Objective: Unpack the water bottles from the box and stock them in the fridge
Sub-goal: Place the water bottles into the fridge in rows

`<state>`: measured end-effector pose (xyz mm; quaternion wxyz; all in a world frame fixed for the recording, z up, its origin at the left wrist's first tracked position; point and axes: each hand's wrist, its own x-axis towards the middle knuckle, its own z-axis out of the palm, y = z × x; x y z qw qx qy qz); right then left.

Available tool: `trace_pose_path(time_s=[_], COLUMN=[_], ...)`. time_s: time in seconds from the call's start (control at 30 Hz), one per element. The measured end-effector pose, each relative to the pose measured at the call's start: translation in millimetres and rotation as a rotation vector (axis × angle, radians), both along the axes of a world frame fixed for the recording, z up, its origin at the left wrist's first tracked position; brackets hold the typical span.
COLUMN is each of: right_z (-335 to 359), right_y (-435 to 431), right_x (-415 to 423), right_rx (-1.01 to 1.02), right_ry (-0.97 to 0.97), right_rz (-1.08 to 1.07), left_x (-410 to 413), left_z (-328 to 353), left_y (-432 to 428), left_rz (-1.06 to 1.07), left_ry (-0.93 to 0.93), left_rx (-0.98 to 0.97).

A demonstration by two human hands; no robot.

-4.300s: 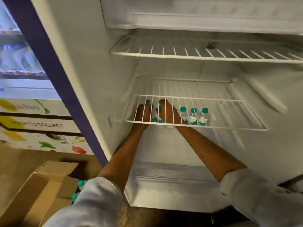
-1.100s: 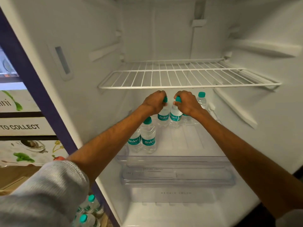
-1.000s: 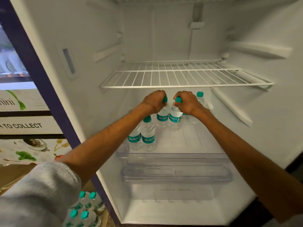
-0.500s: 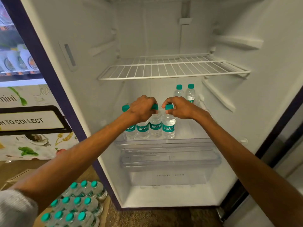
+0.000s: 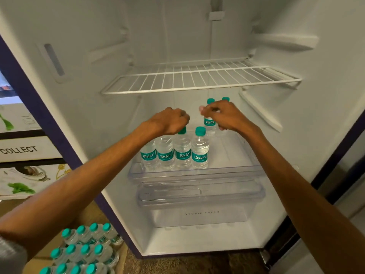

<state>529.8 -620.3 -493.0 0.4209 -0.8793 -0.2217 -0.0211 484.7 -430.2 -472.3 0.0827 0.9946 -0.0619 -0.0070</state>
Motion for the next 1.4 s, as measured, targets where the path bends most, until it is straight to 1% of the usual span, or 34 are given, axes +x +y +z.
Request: trace_pose_path(time_s=[0.1,0.23,0.33,0.5,0.57,0.67,0.83,0.93,1.07,1.1,1.3,1.4], right_z=[-2.7,-12.3,-18.3,-38.2,-45.1,-48.9,-49.6,-44.2,-43.1,-42.8,-34.1,-23.9], right_y=[-6.4,-11.8,-14.9,-20.2,-23.0,-24.0,-21.7,-18.3,-18.2,-19.7,-36.5,-43.8], right_x=[30.9,73.9,98.4,118.0,119.9,119.2,109.6,102.6,93.9,92.5,82.5,70.9], right_rx=[0.035,-0.041,-0.187,-0.394,-0.36,-0.279,-0.243,-0.268,-0.242,-0.237,-0.189,-0.201], right_ry=[-0.085,-0.086,-0.125,-0.064,-0.119,-0.188,-0.19,-0.192,-0.137,-0.121,-0.049,-0.009], right_rz=[-0.218,-0.346,-0.371,-0.305,-0.311,-0.37,-0.335,-0.309,-0.371,-0.387,-0.377,-0.323], left_x=[23.6,68.8,104.2,135.9,140.9,143.4,137.3,137.7,138.0,136.6,114.6,100.2], left_z=[1.0,-5.0,-18.4,-45.5,-51.7,-52.4,-50.9,-49.5,-46.3,-44.3,-38.1,-32.3], left_y=[-11.0,-35.5,-51.8,-69.0,-70.9,-69.0,-71.9,-81.1,-86.5,-85.3,-75.9,-78.1], left_rz=[0.01,0.023,-0.001,-0.052,-0.061,-0.063,-0.102,-0.131,-0.019,-0.014,-0.152,-0.18], left_ry=[-0.114,-0.258,-0.241,-0.114,-0.124,-0.208,-0.311,-0.31,-0.318,-0.31,-0.263,-0.268], left_rx=[-0.004,-0.101,-0.173,-0.242,-0.267,-0.253,-0.168,-0.115,-0.211,-0.209,-0.23,-0.298])
